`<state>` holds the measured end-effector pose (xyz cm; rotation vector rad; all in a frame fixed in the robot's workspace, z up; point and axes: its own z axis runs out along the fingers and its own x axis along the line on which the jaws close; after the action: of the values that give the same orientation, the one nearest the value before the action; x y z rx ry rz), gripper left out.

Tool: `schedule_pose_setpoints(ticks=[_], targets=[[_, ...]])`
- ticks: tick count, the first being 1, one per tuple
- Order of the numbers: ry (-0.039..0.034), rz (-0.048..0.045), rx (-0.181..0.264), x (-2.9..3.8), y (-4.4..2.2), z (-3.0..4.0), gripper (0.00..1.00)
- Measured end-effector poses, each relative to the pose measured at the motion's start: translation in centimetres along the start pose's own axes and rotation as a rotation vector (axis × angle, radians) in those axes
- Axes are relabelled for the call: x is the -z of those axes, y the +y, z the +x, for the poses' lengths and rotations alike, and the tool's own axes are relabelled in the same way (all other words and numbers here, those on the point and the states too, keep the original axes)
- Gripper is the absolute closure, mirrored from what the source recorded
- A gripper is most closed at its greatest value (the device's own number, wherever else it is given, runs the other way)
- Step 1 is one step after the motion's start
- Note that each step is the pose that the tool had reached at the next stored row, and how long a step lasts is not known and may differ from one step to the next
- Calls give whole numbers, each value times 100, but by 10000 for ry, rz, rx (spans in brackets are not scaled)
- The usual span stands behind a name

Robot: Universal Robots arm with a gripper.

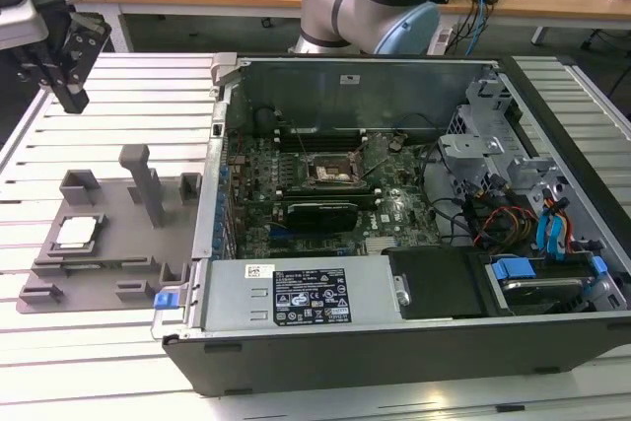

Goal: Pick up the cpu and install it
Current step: 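Reach for the cpu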

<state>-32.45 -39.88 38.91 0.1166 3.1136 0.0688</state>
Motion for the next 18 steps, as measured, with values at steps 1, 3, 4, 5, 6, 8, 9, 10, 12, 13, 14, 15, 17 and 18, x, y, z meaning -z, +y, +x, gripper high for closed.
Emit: schedule_pose_setpoints(ticks=[1, 3, 4, 5, 6, 8, 9, 10, 12, 13, 14, 15, 17, 18], targets=[[-1, -1, 0, -1, -3, 32, 89], [-1, 0, 1, -2, -4, 48, 89], [-1, -1, 0, -3, -5, 61, 89], [0, 0, 0, -3, -6, 77, 89], [-1, 0, 0, -3, -7, 90, 89], [0, 0, 1, -3, -9, 116, 89], [0, 0, 1, -3, -10, 132, 89], [0, 0, 1, -3, -13, 162, 89], [0, 0, 1, -2, -17, 215, 89], [1, 0, 1, -2, -18, 232, 89], [-1, 0, 1, -2, -20, 255, 89], [0, 0, 0, -2, -21, 270, 89], [0, 0, 0, -5, -34, 318, 89], [0, 0, 0, -5, -37, 338, 89]])
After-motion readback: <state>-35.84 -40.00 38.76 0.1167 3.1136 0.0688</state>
